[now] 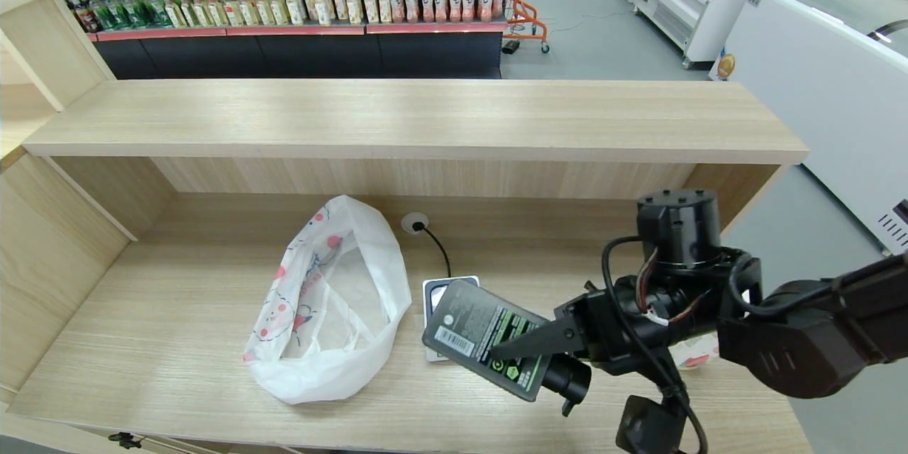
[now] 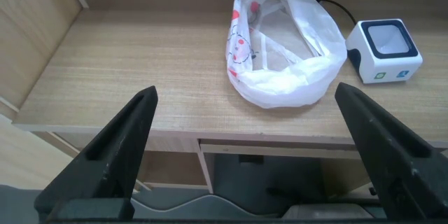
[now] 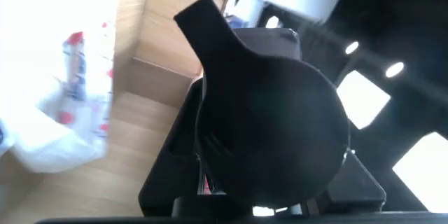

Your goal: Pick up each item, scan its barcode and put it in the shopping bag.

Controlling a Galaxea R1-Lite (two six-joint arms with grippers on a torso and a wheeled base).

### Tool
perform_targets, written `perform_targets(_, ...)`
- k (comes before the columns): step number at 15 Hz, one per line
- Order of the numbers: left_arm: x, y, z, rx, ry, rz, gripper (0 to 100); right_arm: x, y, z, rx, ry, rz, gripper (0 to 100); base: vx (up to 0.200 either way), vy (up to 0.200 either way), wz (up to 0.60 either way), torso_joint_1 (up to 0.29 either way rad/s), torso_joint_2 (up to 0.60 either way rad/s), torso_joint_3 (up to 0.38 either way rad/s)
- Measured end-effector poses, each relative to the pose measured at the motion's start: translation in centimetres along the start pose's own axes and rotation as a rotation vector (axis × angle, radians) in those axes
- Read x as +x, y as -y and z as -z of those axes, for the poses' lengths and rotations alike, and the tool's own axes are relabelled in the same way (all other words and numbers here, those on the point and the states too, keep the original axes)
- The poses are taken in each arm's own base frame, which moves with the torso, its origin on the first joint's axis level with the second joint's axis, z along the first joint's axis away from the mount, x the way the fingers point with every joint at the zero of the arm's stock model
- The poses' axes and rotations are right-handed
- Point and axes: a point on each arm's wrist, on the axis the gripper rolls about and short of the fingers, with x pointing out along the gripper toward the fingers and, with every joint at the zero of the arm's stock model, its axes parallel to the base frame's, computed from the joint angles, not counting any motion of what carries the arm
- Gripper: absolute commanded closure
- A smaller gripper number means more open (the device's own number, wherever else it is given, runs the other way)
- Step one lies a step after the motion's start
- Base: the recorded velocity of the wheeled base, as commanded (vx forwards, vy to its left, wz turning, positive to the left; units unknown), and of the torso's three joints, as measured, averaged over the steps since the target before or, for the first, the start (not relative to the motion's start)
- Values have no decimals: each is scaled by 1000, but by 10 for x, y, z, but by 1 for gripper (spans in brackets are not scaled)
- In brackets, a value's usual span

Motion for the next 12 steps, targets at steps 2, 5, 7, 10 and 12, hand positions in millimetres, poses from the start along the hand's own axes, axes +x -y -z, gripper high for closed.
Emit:
perform_targets(2,0,0,0,0,0,0,0,-22,28,1,228,-143,-98,100,0,0,0,0,0,0)
perform_targets(5,0,0,0,0,0,0,0,-65,61,-20,484,-245,-168,100,0,0,0,0,0,0)
perform_targets(7,0,0,0,0,0,0,0,-95,67,-58,830,-242,-269,100,0,0,0,0,0,0)
perform_targets(10,0,0,0,0,0,0,0,-124,100,-81,1451,-399,-253,100,0,0,0,0,0,0)
perform_targets(12,0,0,0,0,0,0,0,-137,120,-70,1758,-554,-125,100,0,0,0,0,0,0)
